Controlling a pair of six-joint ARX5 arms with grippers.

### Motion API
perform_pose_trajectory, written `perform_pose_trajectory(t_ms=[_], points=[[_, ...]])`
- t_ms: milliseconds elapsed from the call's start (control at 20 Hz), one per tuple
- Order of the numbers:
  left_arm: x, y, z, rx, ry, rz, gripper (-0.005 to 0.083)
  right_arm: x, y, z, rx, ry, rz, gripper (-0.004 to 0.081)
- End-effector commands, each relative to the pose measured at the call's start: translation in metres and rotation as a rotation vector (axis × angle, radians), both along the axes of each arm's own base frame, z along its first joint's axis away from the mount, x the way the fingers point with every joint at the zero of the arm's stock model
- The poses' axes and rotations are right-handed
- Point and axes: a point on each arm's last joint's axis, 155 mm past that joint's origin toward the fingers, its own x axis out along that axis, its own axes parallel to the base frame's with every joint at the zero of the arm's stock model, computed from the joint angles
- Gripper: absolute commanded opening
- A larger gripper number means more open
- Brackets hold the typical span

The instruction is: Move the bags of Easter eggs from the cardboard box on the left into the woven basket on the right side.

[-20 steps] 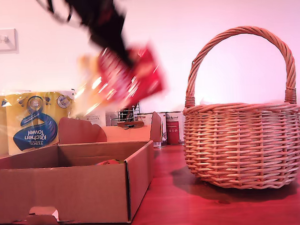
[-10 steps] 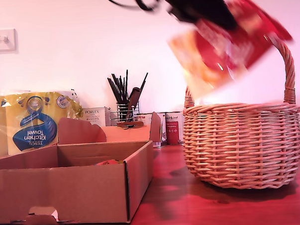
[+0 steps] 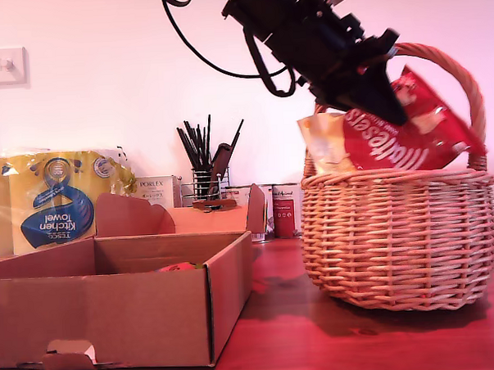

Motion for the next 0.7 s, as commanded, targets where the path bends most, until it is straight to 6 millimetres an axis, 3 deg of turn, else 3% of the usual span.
perform_pose_trajectory(t_ms=[0, 350, 450, 600, 650], points=[[-0.007, -0.001, -0.003, 0.002, 0.031, -0.015, -0.0022, 0.0, 0.0, 0.003, -0.003, -0.019, 0.01, -0.0013], [-0.01, 0.002, -0.018, 0.027, 0.08, -0.024, -0.0014, -0.001, 0.001, 0.003, -0.005, -0.021, 0.017, -0.0013], [-0.005, 0.001, -0.027, 0.037, 0.075, -0.012, 0.0084, -0.001, 0.001, 0.003, -0.004, -0.02, 0.018, -0.0013], [0.0, -0.003, -0.03, 0.04, 0.05, 0.005, 0.0353, -0.001, 0.002, 0.003, -0.002, -0.019, 0.021, -0.0013], [0.002, -0.005, -0.027, 0.03, 0.036, 0.008, 0.038, -0.002, 0.002, 0.003, -0.001, -0.018, 0.024, -0.0013]])
